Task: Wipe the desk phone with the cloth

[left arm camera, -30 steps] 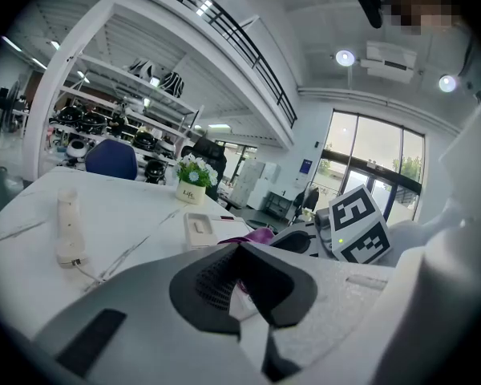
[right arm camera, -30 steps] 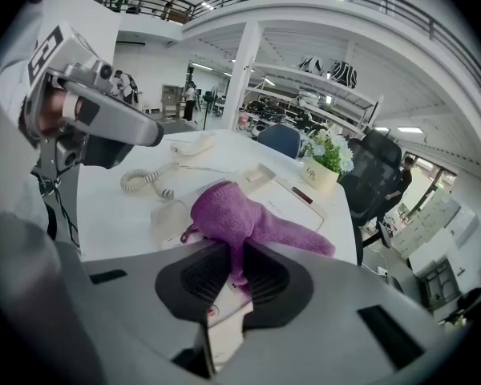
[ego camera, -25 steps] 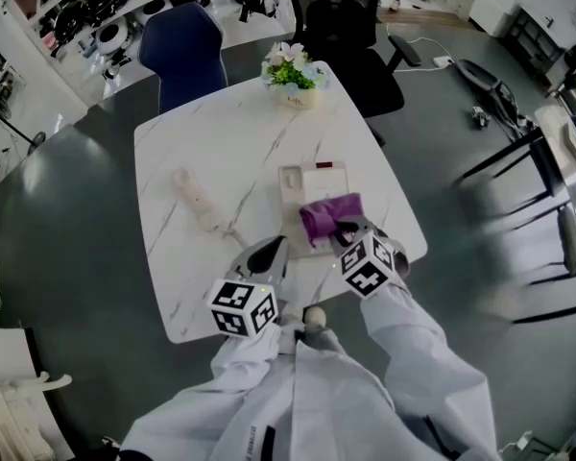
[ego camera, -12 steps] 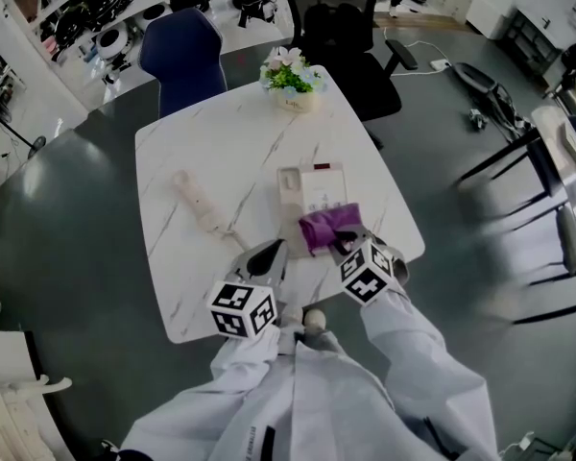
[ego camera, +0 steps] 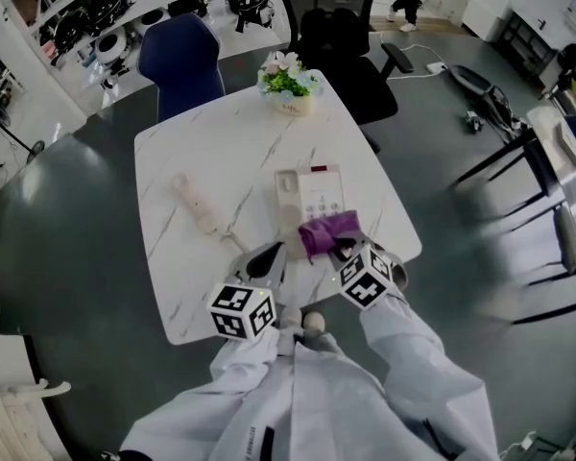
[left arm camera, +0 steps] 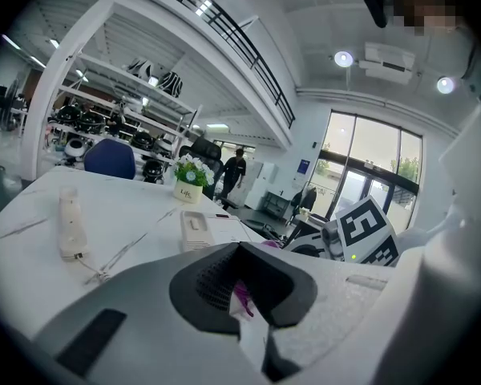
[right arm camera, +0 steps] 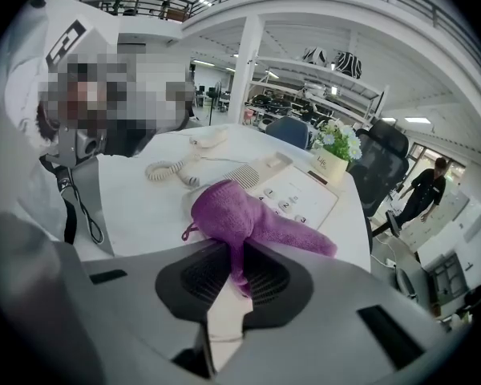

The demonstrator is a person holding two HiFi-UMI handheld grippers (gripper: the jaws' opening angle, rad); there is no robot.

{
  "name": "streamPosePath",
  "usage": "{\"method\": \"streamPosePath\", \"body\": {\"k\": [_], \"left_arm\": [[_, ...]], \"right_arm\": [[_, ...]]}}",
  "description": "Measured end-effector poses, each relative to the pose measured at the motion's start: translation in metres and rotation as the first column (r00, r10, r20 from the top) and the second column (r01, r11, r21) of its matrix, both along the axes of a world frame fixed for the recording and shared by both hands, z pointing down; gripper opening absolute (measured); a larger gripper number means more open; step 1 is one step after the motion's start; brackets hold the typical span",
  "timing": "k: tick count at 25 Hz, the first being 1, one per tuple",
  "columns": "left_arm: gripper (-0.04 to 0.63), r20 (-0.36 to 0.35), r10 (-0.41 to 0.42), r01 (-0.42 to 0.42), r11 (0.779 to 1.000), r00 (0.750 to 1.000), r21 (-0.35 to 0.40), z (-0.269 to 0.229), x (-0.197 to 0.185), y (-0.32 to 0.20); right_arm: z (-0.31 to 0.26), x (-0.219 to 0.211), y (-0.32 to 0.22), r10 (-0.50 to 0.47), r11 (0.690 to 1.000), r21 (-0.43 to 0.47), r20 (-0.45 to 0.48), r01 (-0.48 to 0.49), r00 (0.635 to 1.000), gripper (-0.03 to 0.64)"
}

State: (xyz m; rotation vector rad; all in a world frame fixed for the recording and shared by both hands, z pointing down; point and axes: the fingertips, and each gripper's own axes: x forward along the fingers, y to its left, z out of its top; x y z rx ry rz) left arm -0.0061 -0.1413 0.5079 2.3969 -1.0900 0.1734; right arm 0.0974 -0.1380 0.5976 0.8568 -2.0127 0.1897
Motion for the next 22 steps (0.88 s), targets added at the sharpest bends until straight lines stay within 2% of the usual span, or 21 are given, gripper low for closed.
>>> {"method": "streamPosePath", "body": {"k": [11,22], "left_arm": [[-0.002,-0.009,-0.002,0.002,1.000,1.000,0.003,0.000,-0.002,-0.004],[-0.002,-0.020,-0.001,0.001,1.000,1.000,0.014,-0.006,-0.006,-0.014]], "right_arm": [[0.004,-0.002,0.013,-0.005,1.000,-0.030,0.029,0.006,1.000,0.034],[0.003,-0.007,0.024,-0.049,0.994,-0.098,0.030,0.051,0.998,0.034]]}}
